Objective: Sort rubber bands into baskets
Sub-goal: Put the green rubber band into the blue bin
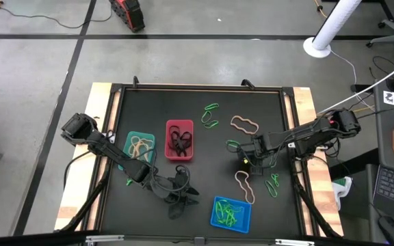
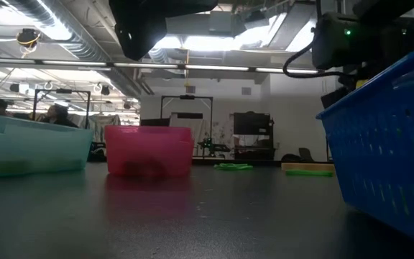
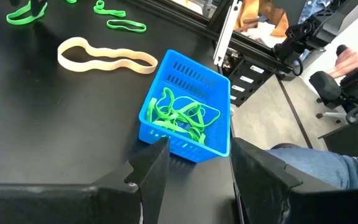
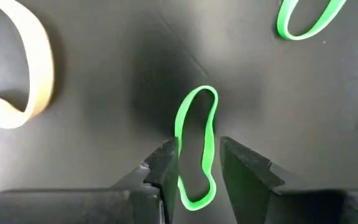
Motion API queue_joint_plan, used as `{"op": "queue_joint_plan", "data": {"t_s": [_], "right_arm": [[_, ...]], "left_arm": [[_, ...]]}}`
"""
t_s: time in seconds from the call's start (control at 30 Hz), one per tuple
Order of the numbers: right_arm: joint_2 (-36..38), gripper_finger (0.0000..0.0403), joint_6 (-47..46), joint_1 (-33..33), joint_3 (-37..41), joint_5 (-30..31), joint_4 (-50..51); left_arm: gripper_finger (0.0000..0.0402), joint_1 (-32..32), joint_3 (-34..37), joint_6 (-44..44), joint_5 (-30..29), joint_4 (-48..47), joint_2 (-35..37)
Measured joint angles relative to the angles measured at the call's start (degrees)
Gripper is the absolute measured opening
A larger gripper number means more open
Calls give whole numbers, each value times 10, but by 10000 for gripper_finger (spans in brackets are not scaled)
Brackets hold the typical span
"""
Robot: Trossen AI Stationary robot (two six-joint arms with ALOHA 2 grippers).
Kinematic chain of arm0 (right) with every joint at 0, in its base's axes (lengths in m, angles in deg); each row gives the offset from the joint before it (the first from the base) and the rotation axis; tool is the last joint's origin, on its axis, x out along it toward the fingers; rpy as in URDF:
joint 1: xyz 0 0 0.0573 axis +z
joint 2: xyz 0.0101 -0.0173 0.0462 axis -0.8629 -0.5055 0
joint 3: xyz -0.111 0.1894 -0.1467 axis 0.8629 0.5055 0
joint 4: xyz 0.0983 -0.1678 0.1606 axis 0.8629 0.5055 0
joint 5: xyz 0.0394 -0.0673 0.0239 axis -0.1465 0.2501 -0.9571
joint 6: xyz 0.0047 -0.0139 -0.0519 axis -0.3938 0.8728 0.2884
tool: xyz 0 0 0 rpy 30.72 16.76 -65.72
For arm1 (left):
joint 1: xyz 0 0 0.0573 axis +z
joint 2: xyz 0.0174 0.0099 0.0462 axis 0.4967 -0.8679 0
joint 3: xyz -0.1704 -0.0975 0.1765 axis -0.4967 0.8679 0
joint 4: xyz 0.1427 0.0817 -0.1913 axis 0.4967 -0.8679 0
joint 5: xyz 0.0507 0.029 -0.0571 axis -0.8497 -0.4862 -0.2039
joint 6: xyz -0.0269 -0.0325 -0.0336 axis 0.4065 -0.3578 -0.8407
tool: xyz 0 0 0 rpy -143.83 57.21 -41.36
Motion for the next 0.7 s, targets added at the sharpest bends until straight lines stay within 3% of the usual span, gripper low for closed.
{"op": "queue_joint_plan", "data": {"t_s": [0.53,0.7], "right_arm": [[-16,114,0,0,21,-14,-31],[-15,63,0,0,22,-18,-35]], "left_arm": [[171,0,0,0,0,2,0],[171,0,0,0,0,1,0]]}}
